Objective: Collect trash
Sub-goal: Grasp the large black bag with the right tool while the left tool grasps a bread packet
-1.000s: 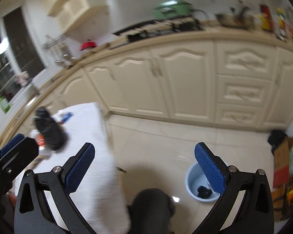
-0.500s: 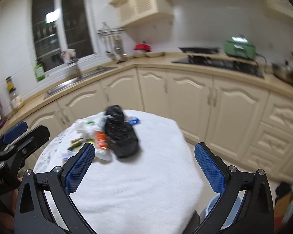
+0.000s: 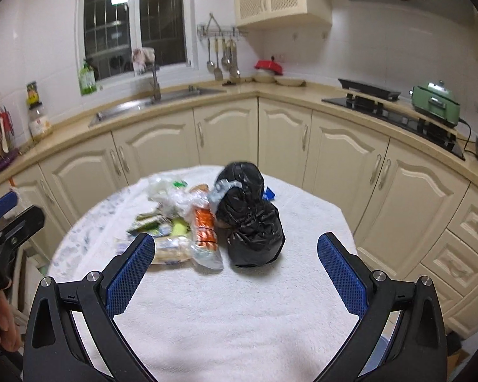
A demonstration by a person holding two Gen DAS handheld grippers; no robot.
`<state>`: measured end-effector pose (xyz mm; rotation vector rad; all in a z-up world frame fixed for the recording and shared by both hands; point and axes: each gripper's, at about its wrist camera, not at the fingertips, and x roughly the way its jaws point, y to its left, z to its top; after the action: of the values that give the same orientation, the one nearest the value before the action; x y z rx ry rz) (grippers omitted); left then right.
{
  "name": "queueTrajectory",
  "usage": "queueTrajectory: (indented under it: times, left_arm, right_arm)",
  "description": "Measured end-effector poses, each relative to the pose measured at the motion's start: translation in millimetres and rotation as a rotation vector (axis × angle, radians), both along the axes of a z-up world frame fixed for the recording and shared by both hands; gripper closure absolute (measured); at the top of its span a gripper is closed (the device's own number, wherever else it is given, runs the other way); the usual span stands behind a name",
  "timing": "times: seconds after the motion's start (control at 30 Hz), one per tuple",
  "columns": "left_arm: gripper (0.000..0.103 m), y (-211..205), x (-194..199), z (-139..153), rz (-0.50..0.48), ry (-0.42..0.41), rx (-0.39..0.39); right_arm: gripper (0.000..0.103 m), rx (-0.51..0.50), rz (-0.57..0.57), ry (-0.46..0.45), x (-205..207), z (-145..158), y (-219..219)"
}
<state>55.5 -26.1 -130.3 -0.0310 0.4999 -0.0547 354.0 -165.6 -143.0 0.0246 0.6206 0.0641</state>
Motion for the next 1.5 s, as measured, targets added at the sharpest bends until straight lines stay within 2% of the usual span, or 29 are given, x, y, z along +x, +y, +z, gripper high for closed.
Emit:
queueTrajectory:
  times: [0.13, 0.4, 0.57, 0.63, 0.7, 0.77, 0.9, 1.1, 1.3, 1.37, 1.4, 1.5]
  left_arm:
    - [0.001, -8.4, 27.3, -17.4, -0.002, 0.063, -0.013]
    - [0.001, -36.5, 108.8, -27.1, -0.035, 0.155, 0.005]
    - [0.001, -38.0, 148.8, -36.6, -0.073, 0.209, 0.034]
    - [0.001, -35.4, 156.1, -40.7, -0.078, 0.224, 0.042]
    - [0.001, -36.2, 165.9, -45.6, -0.085, 0.241, 0.049]
    - [0.001, -38.4, 173.0, -49.9, -0.063, 0.243, 0.063]
    - [0.001, -43.4, 181.0, -63.4, -0.087, 0.248, 0.067]
    - [0.001, -58.3, 194.0, -78.5, -0.153, 0.283, 0.104]
    - [0.001, -79.7, 208.6, -95.2, -0.226, 0.313, 0.196]
    - [0.009, -86.4, 215.1, -102.9, -0.246, 0.338, 0.230]
    - [0.025, -89.4, 216.8, -105.7, -0.262, 0.348, 0.240]
    - [0.039, -92.2, 216.1, -108.3, -0.290, 0.353, 0.248]
  right_arm:
    - [0.000, -0.023, -0.006, 0.057, 26.0, -19.6, -1.2]
    - [0.000, -0.054, -0.014, 0.155, 85.8, -56.3, -10.7]
    - [0.000, -0.052, 0.038, 0.213, 127.9, -76.9, -12.3]
    - [0.005, -0.023, 0.078, 0.227, 136.8, -82.8, -12.7]
    - [0.027, 0.021, 0.100, 0.245, 139.5, -87.4, -14.8]
    - [0.032, 0.031, 0.101, 0.249, 136.6, -90.6, -17.5]
    - [0.034, 0.081, 0.087, 0.218, 119.2, -88.4, -30.0]
    - [0.034, 0.107, 0.070, 0.198, 100.3, -81.3, -38.2]
    - [0.034, 0.116, 0.066, 0.185, 85.1, -75.3, -37.3]
    - [0.034, 0.116, 0.063, 0.184, 81.1, -74.4, -36.8]
    - [0.034, 0.118, 0.063, 0.183, 79.5, -74.0, -36.9]
    - [0.034, 0.122, 0.060, 0.180, 71.7, -72.2, -36.7]
